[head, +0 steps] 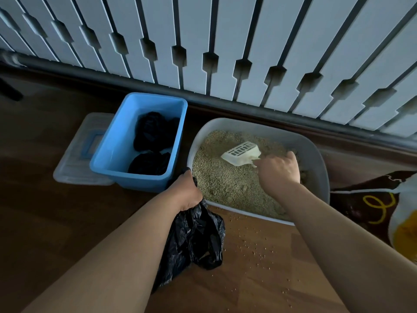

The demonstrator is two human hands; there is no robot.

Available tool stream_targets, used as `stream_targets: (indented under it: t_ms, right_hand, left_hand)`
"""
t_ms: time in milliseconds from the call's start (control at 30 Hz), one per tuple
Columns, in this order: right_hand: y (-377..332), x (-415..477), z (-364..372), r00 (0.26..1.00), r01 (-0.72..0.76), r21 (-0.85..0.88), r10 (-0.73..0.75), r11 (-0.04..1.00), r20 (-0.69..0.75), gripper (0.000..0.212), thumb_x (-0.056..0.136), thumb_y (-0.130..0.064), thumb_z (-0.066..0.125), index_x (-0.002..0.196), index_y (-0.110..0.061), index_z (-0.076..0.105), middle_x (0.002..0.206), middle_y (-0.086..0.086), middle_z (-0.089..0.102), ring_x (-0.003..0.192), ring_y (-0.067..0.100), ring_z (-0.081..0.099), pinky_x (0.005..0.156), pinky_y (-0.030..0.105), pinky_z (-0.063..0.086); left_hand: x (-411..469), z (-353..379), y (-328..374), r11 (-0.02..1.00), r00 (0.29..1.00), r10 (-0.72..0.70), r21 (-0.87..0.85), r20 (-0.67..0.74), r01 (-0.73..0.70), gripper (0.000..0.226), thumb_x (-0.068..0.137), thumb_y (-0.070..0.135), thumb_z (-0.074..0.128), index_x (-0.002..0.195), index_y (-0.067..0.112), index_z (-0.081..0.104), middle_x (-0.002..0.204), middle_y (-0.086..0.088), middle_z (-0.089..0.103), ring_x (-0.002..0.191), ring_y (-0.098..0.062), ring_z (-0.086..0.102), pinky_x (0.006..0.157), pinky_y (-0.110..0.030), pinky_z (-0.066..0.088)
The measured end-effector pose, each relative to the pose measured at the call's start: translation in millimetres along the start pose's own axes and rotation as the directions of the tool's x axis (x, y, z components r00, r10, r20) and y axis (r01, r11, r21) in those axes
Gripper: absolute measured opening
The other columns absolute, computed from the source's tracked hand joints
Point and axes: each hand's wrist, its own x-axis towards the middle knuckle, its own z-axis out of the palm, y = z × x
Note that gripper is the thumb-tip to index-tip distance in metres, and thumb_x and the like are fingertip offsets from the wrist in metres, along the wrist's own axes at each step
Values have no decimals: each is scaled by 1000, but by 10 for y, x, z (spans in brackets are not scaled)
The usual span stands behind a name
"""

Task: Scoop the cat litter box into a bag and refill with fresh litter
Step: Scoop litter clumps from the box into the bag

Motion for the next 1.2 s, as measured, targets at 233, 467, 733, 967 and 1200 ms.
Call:
stream_targets:
  t_ms: [233,467,733,967,1200]
  right_hand:
    - [229,-273,-164,997,70,54,-69,996,-27,50,90,-12,47,125,-46,58,113,-11,66,97,13,60,96,35,29]
    - [32,-172,-16,955,295,49,-295,954,1,46,98,-18,52,130,-50,52,108,-14,64,98,12,58,97,33,32]
    - [647,-273,-127,994,106,-105,-105,989,21,45,94,-18,53,123,-53,56,122,-15,61,115,14,53,100,33,30]
    - [599,-225,-78,993,-119,189,115,975,33,60,90,-2,47,130,-47,56,129,-2,62,116,23,57,96,35,42]
    - [549,-356,6,980,-139,278,92,950,175,58,91,-4,43,136,-40,53,133,-2,59,110,22,61,79,30,46]
  left_hand:
    - [-76,-20,-16,998,996,-45,38,77,42,78,93,8,44,154,16,-4,154,-11,25,121,-27,52,80,-28,47]
    - [-102,-32,25,990,993,-70,127,94,58,73,97,11,37,154,17,-9,158,-8,15,123,-23,46,95,-30,43]
    - [-34,59,61,997,996,-77,-5,-33,77,66,97,10,44,153,8,8,154,-15,24,132,-30,40,98,-31,38]
    - [-58,80,162,1000,997,24,13,72,-25,79,93,3,44,155,22,-2,154,-5,25,75,-9,47,57,-19,41]
    - [-47,107,182,997,995,73,-26,64,-72,68,90,2,42,149,32,29,138,-7,47,51,-13,48,42,-23,36]
